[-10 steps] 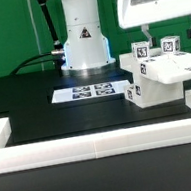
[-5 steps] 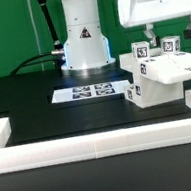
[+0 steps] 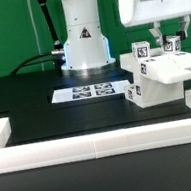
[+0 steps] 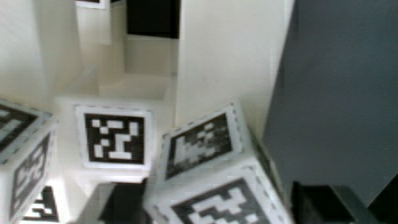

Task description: Assemble chair

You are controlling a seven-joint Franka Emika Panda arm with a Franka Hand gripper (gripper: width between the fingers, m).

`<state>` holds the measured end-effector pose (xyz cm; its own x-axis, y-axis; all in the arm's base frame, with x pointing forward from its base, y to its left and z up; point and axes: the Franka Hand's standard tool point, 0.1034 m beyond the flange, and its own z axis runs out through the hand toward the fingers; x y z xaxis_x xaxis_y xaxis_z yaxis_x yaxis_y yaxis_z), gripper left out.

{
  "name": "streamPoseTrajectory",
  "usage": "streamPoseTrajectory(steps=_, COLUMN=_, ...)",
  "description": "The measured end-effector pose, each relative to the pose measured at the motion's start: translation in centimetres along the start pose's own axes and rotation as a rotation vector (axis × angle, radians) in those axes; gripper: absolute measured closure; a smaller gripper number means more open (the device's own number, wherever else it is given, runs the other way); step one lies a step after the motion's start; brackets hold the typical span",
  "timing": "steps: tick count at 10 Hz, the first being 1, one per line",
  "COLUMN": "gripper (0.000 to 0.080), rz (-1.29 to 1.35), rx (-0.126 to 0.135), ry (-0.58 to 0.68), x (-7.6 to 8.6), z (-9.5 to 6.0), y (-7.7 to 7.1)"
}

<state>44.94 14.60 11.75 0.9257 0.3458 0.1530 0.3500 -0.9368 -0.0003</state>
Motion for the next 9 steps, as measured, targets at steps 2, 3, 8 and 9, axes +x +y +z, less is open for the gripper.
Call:
streamPoseTrajectory(steps=2, gripper=0.0419, rz=0.035, rx=0.0, ry=0.0, x=0.0, z=0.0, y=-0.01)
streamPoseTrajectory(steps=3, gripper=0.0419, rz=0.097, rx=0.001, ry=0.0, x=-0.01, z=0.0, y=-0.01)
streamPoseTrajectory(steps=8, gripper=0.0514, rz=0.417, rx=0.003, ry=0.001, x=0.04, z=-0.01, y=-0.01)
streamPoseTrajectory(steps=9, gripper=0.0514, rz=0.458, rx=0.003, ry=0.002, x=0.05, z=-0.02, y=0.0)
